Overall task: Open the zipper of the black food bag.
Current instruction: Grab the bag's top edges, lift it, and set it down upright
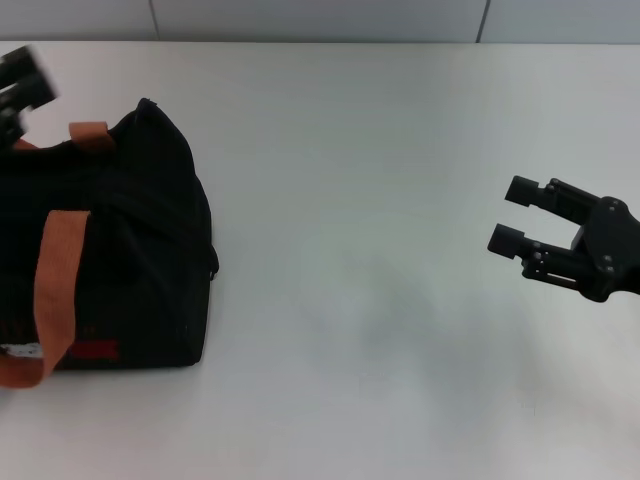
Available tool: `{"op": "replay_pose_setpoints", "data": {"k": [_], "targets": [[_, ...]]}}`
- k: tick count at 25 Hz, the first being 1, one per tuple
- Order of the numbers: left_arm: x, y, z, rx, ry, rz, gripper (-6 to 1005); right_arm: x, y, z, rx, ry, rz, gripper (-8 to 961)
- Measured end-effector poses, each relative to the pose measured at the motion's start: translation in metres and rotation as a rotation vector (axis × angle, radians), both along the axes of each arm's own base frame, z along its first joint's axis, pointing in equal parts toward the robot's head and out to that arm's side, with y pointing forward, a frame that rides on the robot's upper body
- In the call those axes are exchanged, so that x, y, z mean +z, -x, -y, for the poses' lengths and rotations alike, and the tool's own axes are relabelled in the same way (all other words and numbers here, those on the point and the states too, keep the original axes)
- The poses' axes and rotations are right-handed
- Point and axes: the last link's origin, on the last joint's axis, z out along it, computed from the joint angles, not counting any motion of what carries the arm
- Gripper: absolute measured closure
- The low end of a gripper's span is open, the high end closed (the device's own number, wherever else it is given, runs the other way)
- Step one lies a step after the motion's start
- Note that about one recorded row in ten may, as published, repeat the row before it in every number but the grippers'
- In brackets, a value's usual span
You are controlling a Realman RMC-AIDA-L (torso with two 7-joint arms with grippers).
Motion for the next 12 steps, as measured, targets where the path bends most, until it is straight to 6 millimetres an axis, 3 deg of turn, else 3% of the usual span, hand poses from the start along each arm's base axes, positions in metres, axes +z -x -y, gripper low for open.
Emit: {"op": "replay_pose_setpoints", "data": {"k": [4,6,10,11,12], "targets": [[0.004,0.04,0.03,0.121,-0.065,0.08,825,0.002,0.002,-0.004,0.006,-0.011,0.003,131],[0.006,0.048,0.036,0.147,-0.086,0.094,773,0.002,0.003,-0.005,0.009,-0.012,0.004,131],[0.006,0.048,0.036,0.147,-0.086,0.094,576,0.002,0.007,-0.011,0.018,-0.018,0.011,131],[0.014,0.071,0.057,0.223,-0.195,0.142,527,0.002,0.007,-0.013,0.02,-0.019,0.014,131],[0.014,0.071,0.057,0.223,-0.195,0.142,503,0.001,0.008,-0.014,0.021,-0.02,0.016,131]]}}
